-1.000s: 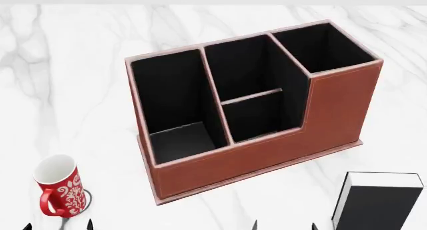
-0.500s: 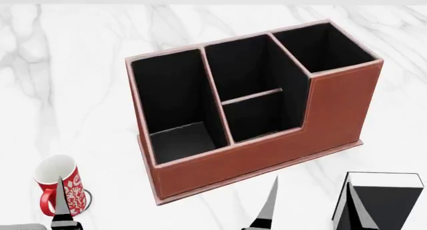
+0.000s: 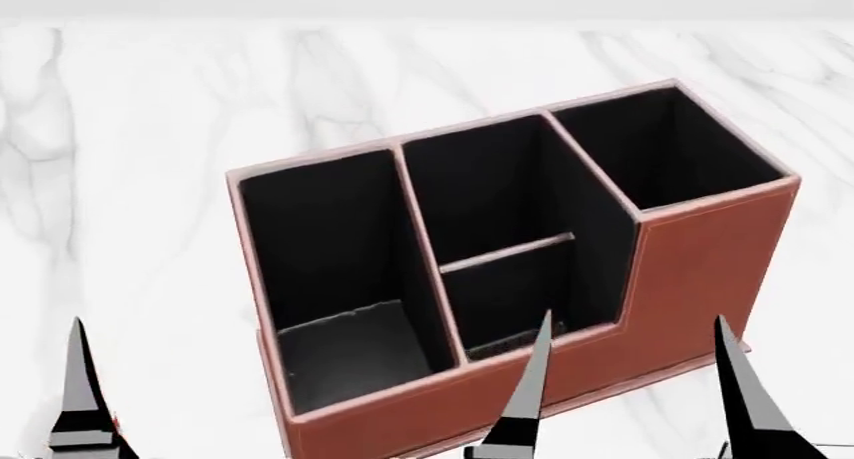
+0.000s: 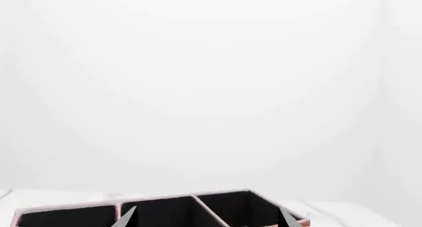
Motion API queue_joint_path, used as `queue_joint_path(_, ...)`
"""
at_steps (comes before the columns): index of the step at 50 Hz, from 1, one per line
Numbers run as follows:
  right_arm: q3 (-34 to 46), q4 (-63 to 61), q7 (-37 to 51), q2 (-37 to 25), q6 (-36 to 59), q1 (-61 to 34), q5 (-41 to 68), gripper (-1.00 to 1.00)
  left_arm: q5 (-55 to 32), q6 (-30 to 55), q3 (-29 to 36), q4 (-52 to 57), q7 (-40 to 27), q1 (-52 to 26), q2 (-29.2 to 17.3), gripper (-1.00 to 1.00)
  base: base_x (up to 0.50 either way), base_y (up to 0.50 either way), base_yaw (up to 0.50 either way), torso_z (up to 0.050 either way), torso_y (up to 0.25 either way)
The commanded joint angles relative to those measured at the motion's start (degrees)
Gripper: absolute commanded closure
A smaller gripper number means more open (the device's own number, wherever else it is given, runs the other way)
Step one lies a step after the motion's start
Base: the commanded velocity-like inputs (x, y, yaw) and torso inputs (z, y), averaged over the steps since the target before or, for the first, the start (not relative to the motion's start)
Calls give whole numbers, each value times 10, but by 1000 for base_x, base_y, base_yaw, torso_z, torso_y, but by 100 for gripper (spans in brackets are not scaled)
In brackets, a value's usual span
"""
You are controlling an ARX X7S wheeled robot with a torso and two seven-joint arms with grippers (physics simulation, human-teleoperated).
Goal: Pick up the book and place it in the left compartment of the caddy.
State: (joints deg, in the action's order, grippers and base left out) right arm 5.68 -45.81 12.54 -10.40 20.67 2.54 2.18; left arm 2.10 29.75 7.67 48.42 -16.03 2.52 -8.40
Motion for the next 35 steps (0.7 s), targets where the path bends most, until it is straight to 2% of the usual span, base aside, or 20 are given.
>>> queue_joint_path(1,-5,-6,-15,4,9,-6,-9,-100,3,-25,0,2,30,-2,3,-100,500,0,0,0,0)
queue_joint_path(13,-5,-6,-10,1,14,-7,2,-100,-15,-21,-2,11,27,-3,2,-100,486,0,0,0,0)
queue_joint_path(35,3,4,-2,-8,0,-4,6,-100,-28,-14,5,13,17,-4,-7,-100,0,0,0,0,1)
